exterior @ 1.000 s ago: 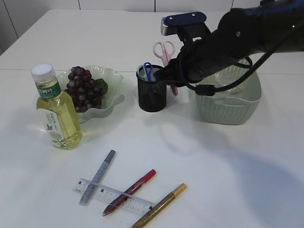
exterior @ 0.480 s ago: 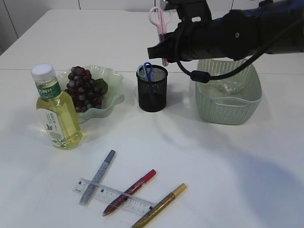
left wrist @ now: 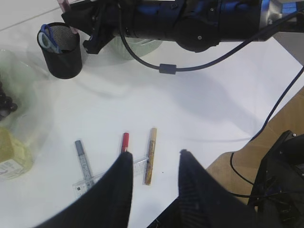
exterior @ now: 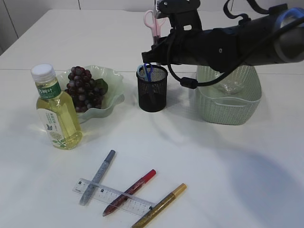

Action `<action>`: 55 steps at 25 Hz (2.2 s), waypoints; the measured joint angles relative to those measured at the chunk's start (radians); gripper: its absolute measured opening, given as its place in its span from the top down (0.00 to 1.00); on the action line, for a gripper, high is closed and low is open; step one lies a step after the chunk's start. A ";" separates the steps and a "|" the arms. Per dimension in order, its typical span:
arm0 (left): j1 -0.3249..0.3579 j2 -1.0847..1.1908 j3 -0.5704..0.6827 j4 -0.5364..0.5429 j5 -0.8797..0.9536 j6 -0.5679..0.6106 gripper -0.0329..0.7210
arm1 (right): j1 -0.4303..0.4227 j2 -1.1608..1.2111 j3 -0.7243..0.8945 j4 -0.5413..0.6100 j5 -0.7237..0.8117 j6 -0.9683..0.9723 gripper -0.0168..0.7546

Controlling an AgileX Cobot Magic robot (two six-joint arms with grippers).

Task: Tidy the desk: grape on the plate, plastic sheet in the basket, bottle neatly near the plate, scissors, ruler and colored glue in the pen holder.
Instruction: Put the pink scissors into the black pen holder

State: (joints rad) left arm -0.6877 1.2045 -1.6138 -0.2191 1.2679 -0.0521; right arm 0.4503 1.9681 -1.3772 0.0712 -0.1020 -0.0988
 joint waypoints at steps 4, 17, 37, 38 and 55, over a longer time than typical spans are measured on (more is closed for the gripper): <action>0.000 0.000 0.000 0.000 0.000 0.000 0.63 | 0.000 0.042 -0.054 -0.023 -0.015 0.000 0.74; 0.000 0.000 0.000 0.005 0.000 0.000 0.63 | 0.000 0.151 -0.096 -0.063 -0.065 -0.005 0.74; 0.000 0.000 0.000 0.006 0.000 0.000 0.63 | -0.002 0.181 -0.098 -0.065 -0.120 -0.079 0.74; 0.000 0.000 0.000 0.006 0.000 0.000 0.63 | -0.002 0.183 -0.098 -0.065 -0.120 -0.079 0.74; 0.000 0.000 0.000 0.006 0.000 0.000 0.63 | -0.002 0.183 -0.098 -0.040 -0.069 -0.079 0.74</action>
State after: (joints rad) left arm -0.6877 1.2045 -1.6138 -0.2130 1.2679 -0.0521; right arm 0.4483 2.1511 -1.4752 0.0314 -0.1705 -0.1783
